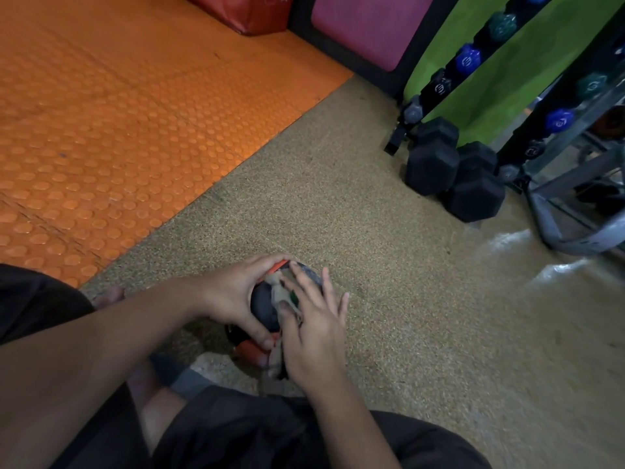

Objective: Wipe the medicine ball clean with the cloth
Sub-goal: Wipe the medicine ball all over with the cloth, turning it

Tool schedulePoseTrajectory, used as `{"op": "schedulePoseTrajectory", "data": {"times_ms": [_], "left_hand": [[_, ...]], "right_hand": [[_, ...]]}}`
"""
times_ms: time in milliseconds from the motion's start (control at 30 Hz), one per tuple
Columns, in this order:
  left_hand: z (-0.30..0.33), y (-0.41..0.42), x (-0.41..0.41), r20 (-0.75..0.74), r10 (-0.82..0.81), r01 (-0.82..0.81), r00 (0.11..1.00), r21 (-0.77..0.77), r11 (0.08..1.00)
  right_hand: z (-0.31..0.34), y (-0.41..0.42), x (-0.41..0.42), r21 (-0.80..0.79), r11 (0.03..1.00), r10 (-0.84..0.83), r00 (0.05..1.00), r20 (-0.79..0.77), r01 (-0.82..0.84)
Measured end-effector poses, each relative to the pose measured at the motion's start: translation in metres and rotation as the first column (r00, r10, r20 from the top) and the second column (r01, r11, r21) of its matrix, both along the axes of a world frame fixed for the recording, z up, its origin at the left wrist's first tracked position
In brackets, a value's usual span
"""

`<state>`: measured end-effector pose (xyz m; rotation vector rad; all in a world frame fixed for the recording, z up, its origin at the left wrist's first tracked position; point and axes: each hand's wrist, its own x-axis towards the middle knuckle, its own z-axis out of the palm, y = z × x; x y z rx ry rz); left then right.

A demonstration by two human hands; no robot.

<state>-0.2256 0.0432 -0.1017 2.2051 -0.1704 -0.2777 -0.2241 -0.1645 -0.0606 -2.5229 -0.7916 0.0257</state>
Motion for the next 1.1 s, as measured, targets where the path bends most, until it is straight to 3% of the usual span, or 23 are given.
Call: {"op": "schedulePoseTrajectory", "data": {"times_ms": [67,133,200,267,300,367,433,500,567,633,700,733,800,867,900,1000,1100], "left_hand": [[0.0,-0.001,0.002,0.021,0.025,-0.025,0.999,0.017,1.0],[-0.002,-0.001,-0.002,0.039,0.022,-0.024,0.999,0.04,0.999],[0.001,-0.004,-0.006,0.034,-0.001,-0.001,0.999,0.053,0.999],[0.003,-0.005,-0.005,0.03,0.015,-0.016,0.999,0.04,0.999],[0.009,-0.005,-0.005,0.034,0.025,-0.026,0.999,0.038,0.999],[0.013,0.0,-0.008,-0.059,-0.017,0.019,0.998,0.025,1.0],[0.014,-0.002,-0.014,-0.115,-0.128,0.146,0.985,0.164,0.976],[0.01,-0.004,-0.013,-0.109,-0.001,0.023,0.994,0.2,0.979],[0.012,-0.014,-0.009,-0.056,0.015,-0.013,0.998,0.045,0.999],[0.023,-0.029,-0.005,0.048,-0.008,0.001,0.999,0.146,0.989],[0.027,-0.036,-0.004,0.043,0.027,-0.036,0.999,0.226,0.974],[0.03,-0.038,-0.006,0.035,0.051,-0.057,0.998,0.233,0.971],[0.028,-0.04,-0.01,0.114,0.058,-0.082,0.992,0.212,0.974],[0.029,-0.037,-0.014,0.223,0.02,-0.059,0.975,0.169,0.984],[0.028,-0.036,-0.015,0.193,0.005,-0.04,0.981,0.179,0.983],[0.02,-0.043,-0.01,0.066,0.018,-0.031,0.998,0.207,0.978],[0.021,-0.054,-0.007,0.039,0.096,-0.103,0.995,0.257,0.961]], "right_hand": [[-0.007,0.011,0.015,0.089,0.981,-0.156,0.973,-0.17,0.173],[-0.002,0.021,0.043,0.155,0.872,-0.364,0.828,-0.427,0.464],[0.01,0.029,0.059,0.083,0.805,-0.478,0.725,-0.497,0.588],[0.014,0.044,0.049,-0.075,0.903,-0.427,0.868,-0.252,0.422],[0.017,0.053,0.029,-0.134,0.955,-0.278,0.958,-0.076,0.266],[0.012,0.06,-0.015,-0.181,0.983,-0.001,0.991,0.132,0.025],[0.001,0.048,-0.033,-0.209,0.977,0.075,0.977,0.2,-0.032],[-0.001,0.033,-0.026,-0.197,0.98,0.065,0.976,0.206,-0.023],[0.003,0.021,-0.013,-0.207,0.978,0.01,0.987,0.157,0.023],[0.007,0.018,0.01,-0.149,0.98,-0.127,0.992,0.021,0.129],[0.011,0.023,0.037,-0.022,0.94,-0.338,0.925,-0.174,0.34],[0.012,0.027,0.042,-0.01,0.907,-0.415,0.889,-0.196,0.421],[0.004,0.03,0.021,-0.065,0.919,-0.392,0.918,-0.05,0.389],[-0.005,0.023,-0.03,-0.109,0.971,-0.201,0.974,0.105,0.212],[-0.005,0.014,-0.048,-0.128,0.983,-0.12,0.986,0.115,0.135],[0.001,0.002,-0.024,-0.149,0.981,-0.119,0.991,0.065,0.127],[0.006,0.012,0.054,-0.065,0.939,-0.344,0.926,-0.156,0.338]]}}
